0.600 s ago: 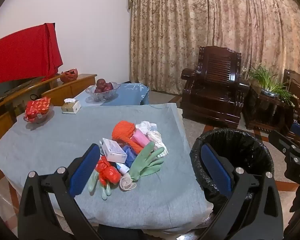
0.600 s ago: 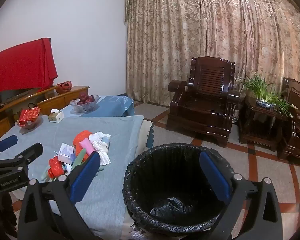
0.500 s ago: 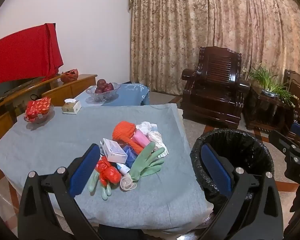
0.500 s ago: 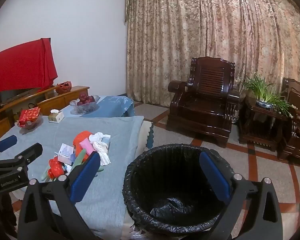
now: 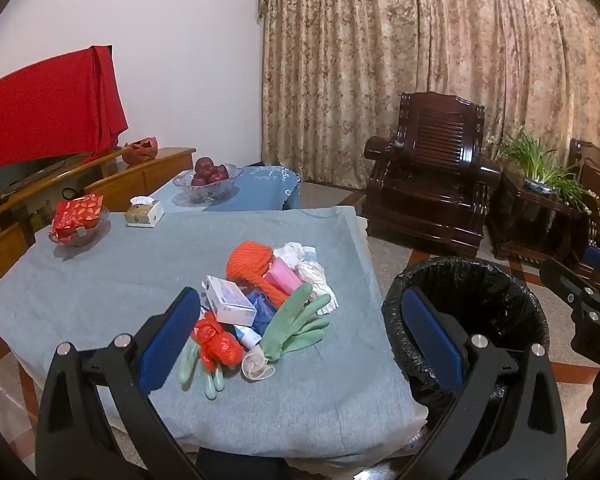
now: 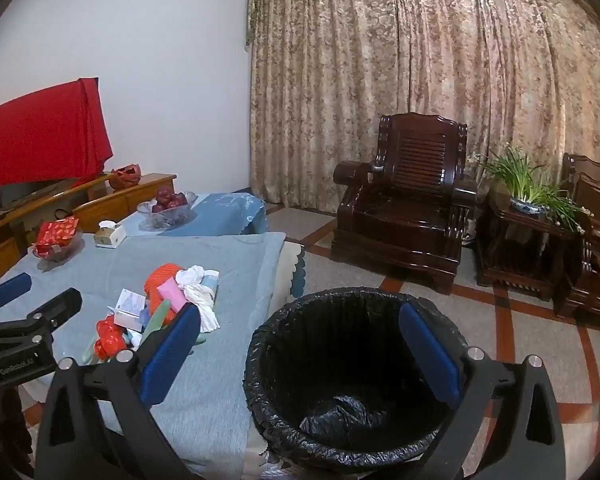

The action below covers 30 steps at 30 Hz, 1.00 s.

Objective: Collect trash

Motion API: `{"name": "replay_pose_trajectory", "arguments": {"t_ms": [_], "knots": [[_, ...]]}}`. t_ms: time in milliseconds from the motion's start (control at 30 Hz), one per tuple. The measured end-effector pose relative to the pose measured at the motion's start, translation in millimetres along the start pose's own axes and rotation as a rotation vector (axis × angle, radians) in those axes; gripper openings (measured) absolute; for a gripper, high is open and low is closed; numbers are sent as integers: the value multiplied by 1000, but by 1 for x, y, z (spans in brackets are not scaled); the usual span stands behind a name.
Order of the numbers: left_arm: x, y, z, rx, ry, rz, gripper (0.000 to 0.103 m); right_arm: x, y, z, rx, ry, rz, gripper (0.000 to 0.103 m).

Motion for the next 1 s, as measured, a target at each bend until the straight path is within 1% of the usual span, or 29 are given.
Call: {"name": "replay_pose_trajectory", "arguments": {"t_ms": [300, 367, 633, 700, 1000], "knots": [[-8, -2, 2, 0, -2, -2, 98, 2, -1, -3, 0, -2, 0, 97], [1, 0, 0, -1, 1, 0, 98, 1, -1, -3, 0, -3, 0, 97], [-8, -2, 1, -4, -2, -1, 98, 3, -4, -4, -3, -4, -2, 97], [-2, 0, -2, -2, 3, 0, 98, 3, -4, -4, -2, -4, -2, 97], [-13, -4, -1, -2, 3, 1, 98, 3, -4, -4, -3, -5, -1, 97]]}}
Point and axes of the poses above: each gripper's, at about its wrist camera, not at the fingertips, and z roughly against the way its jaws point, x to its right, y to its top, the point moved 5 cm from there along -z, roughly the way its jaws point, and after that the axes turned 15 degrees about -z, right-handed, at the moved point
